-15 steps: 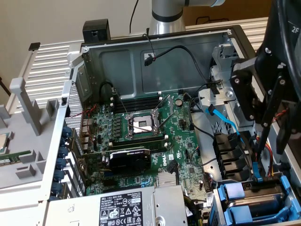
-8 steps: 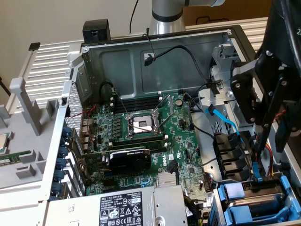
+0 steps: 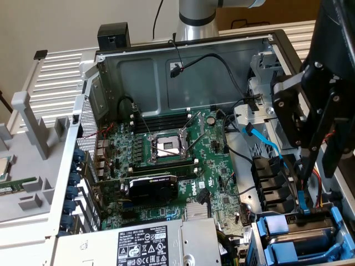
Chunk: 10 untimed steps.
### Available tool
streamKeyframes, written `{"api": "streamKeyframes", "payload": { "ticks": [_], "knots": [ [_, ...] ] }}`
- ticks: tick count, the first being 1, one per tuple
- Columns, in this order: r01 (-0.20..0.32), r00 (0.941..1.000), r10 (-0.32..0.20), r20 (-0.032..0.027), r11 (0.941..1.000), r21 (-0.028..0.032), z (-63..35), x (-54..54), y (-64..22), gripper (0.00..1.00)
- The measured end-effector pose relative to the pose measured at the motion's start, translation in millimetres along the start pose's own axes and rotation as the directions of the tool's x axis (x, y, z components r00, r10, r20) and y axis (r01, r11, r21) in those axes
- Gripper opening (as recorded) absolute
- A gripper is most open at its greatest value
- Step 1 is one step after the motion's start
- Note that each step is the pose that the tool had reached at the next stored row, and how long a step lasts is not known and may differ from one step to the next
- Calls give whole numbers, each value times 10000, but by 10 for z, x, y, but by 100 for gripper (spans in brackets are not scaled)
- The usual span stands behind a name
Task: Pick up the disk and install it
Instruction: 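Insert the second disk wire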
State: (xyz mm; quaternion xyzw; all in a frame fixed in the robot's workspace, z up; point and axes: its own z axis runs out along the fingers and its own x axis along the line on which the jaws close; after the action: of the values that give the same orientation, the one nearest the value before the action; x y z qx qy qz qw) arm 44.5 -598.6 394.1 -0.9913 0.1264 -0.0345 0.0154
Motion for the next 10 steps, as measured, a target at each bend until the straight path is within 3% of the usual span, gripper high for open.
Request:
{"api": "streamKeyframes", "payload": {
  "ticks": [10],
  "knots": [
    [-1,10000,1,83,10000,-22,0,0,0,31]
  ]
}}
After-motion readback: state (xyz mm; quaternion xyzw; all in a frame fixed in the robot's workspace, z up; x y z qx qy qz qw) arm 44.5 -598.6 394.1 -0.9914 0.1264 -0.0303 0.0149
